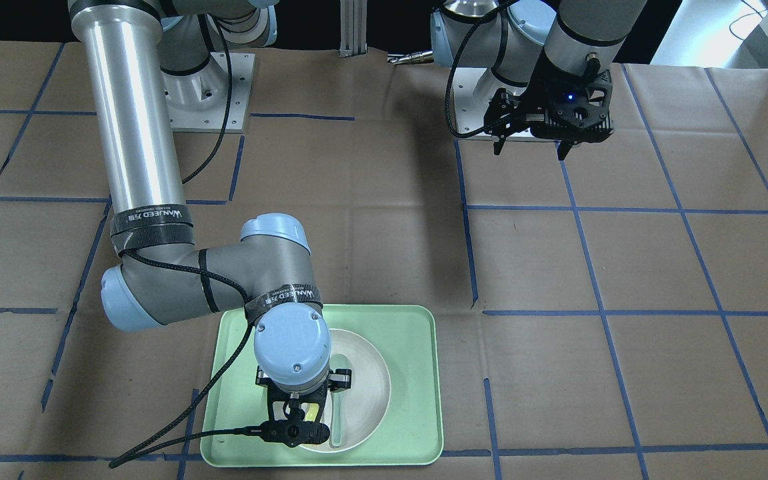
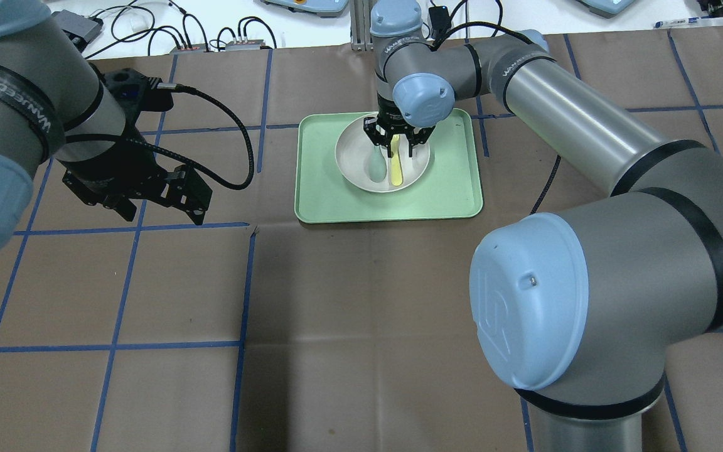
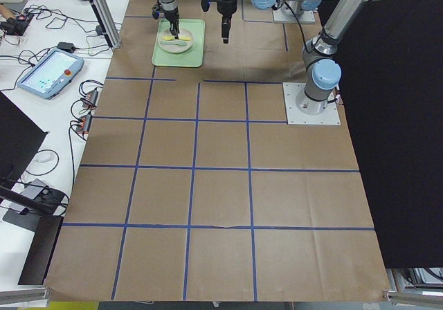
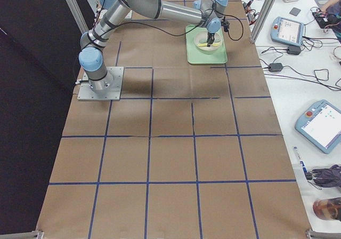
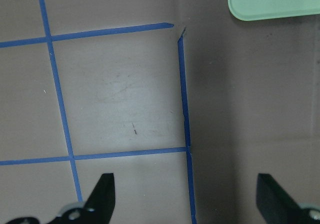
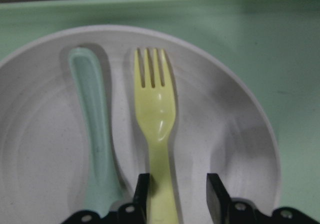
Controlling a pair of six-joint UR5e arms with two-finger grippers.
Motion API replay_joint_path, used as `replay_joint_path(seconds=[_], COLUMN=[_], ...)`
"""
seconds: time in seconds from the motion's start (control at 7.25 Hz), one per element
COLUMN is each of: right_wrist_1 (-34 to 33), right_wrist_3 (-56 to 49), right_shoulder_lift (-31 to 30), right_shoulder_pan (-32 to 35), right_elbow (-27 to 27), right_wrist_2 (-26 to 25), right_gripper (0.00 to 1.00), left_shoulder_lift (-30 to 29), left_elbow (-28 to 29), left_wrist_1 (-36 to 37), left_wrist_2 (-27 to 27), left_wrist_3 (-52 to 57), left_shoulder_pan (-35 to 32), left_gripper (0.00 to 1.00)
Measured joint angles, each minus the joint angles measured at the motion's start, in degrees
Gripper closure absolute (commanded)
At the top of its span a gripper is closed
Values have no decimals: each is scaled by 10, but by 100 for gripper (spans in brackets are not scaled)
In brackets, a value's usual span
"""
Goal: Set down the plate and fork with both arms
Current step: 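Lower the right gripper and close it on the yellow fork handle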
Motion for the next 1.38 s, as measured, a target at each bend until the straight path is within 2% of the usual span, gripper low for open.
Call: replay_joint_path(seconds=[0.69,0.83,1.38], right_wrist_1=[-12,-11,-7], right_wrist_3=[2,1,2], right_shoulder_lift=[8,8,-4], right_shoulder_pan=[0,0,1], right_elbow=[-3,-3,-4], right_wrist_2=[0,0,4], right_gripper=[85,94,97], left_shoulder_lift=[-1,0,0], left_elbow=[0,0,-5], left_wrist_1=[2,2,2], left_wrist_2=[0,0,0], left_wrist_3=[14,15,15], left_shoulder_pan=[1,1,1], left_gripper=[0,0,0])
